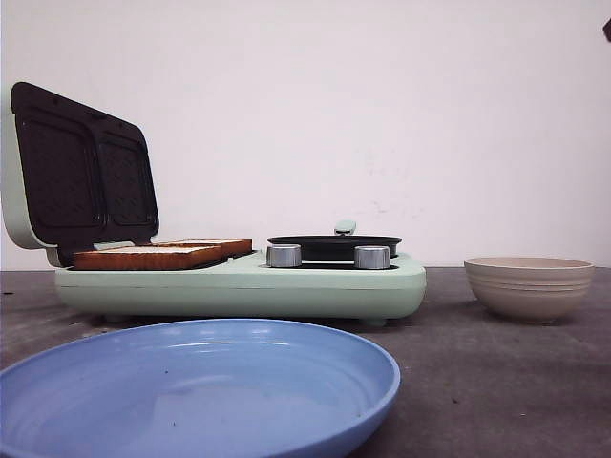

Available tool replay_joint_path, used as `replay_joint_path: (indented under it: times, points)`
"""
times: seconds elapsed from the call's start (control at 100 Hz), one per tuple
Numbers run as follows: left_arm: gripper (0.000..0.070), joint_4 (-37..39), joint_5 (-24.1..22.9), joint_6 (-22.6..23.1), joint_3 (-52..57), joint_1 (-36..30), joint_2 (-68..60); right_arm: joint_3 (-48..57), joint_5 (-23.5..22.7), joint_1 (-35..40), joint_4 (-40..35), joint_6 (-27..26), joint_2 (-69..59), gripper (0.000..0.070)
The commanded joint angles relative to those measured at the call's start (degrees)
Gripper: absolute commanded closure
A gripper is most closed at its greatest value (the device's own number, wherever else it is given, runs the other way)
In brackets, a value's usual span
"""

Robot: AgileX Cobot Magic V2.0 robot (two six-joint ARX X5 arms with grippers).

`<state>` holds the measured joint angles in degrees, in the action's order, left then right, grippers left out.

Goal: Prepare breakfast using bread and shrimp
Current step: 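Raise the right gripper away from the press, then move the left gripper to the press lid handle and grasp it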

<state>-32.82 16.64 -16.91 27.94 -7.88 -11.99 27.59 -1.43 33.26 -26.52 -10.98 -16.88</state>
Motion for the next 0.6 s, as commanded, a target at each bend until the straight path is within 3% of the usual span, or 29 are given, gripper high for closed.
replay_joint_path:
  times: [0.0, 0.04, 0.07, 0.15, 0.46, 0.59]
  points:
    - [0.0294, 0.6, -0.2, 0.8, 0.3, 0.0, -0.1, -0.2, 0.2, 0.2, 0.3, -0.6, -0.1, 0.0545]
    - [0.0293, 0.6, -0.2, 0.8, 0.3, 0.0, -0.1, -0.2, 0.2, 0.2, 0.3, -0.7, -0.1, 0.0455]
    - [0.0292, 0.6, -0.2, 0.8, 0.3, 0.0, -0.1, -0.2, 0.1, 0.2, 0.3, -0.7, -0.2, 0.043]
    - [0.0259, 0.6, -0.2, 0.8, 0.3, 0.0, -0.1, -0.2, 0.0, 0.2, 0.0, -0.7, -0.2, 0.0433]
    - [0.026, 1.7, -1.1, 0.7, 0.3, 0.0, -0.1, -0.2, 0.0, 0.2, -1.0, -0.6, -0.2, 0.0433]
    - [0.0259, 3.5, -2.4, -4.6, 0.3, 0.0, -0.1, -0.2, 0.0, 0.2, -1.1, -0.6, -0.2, 0.0434]
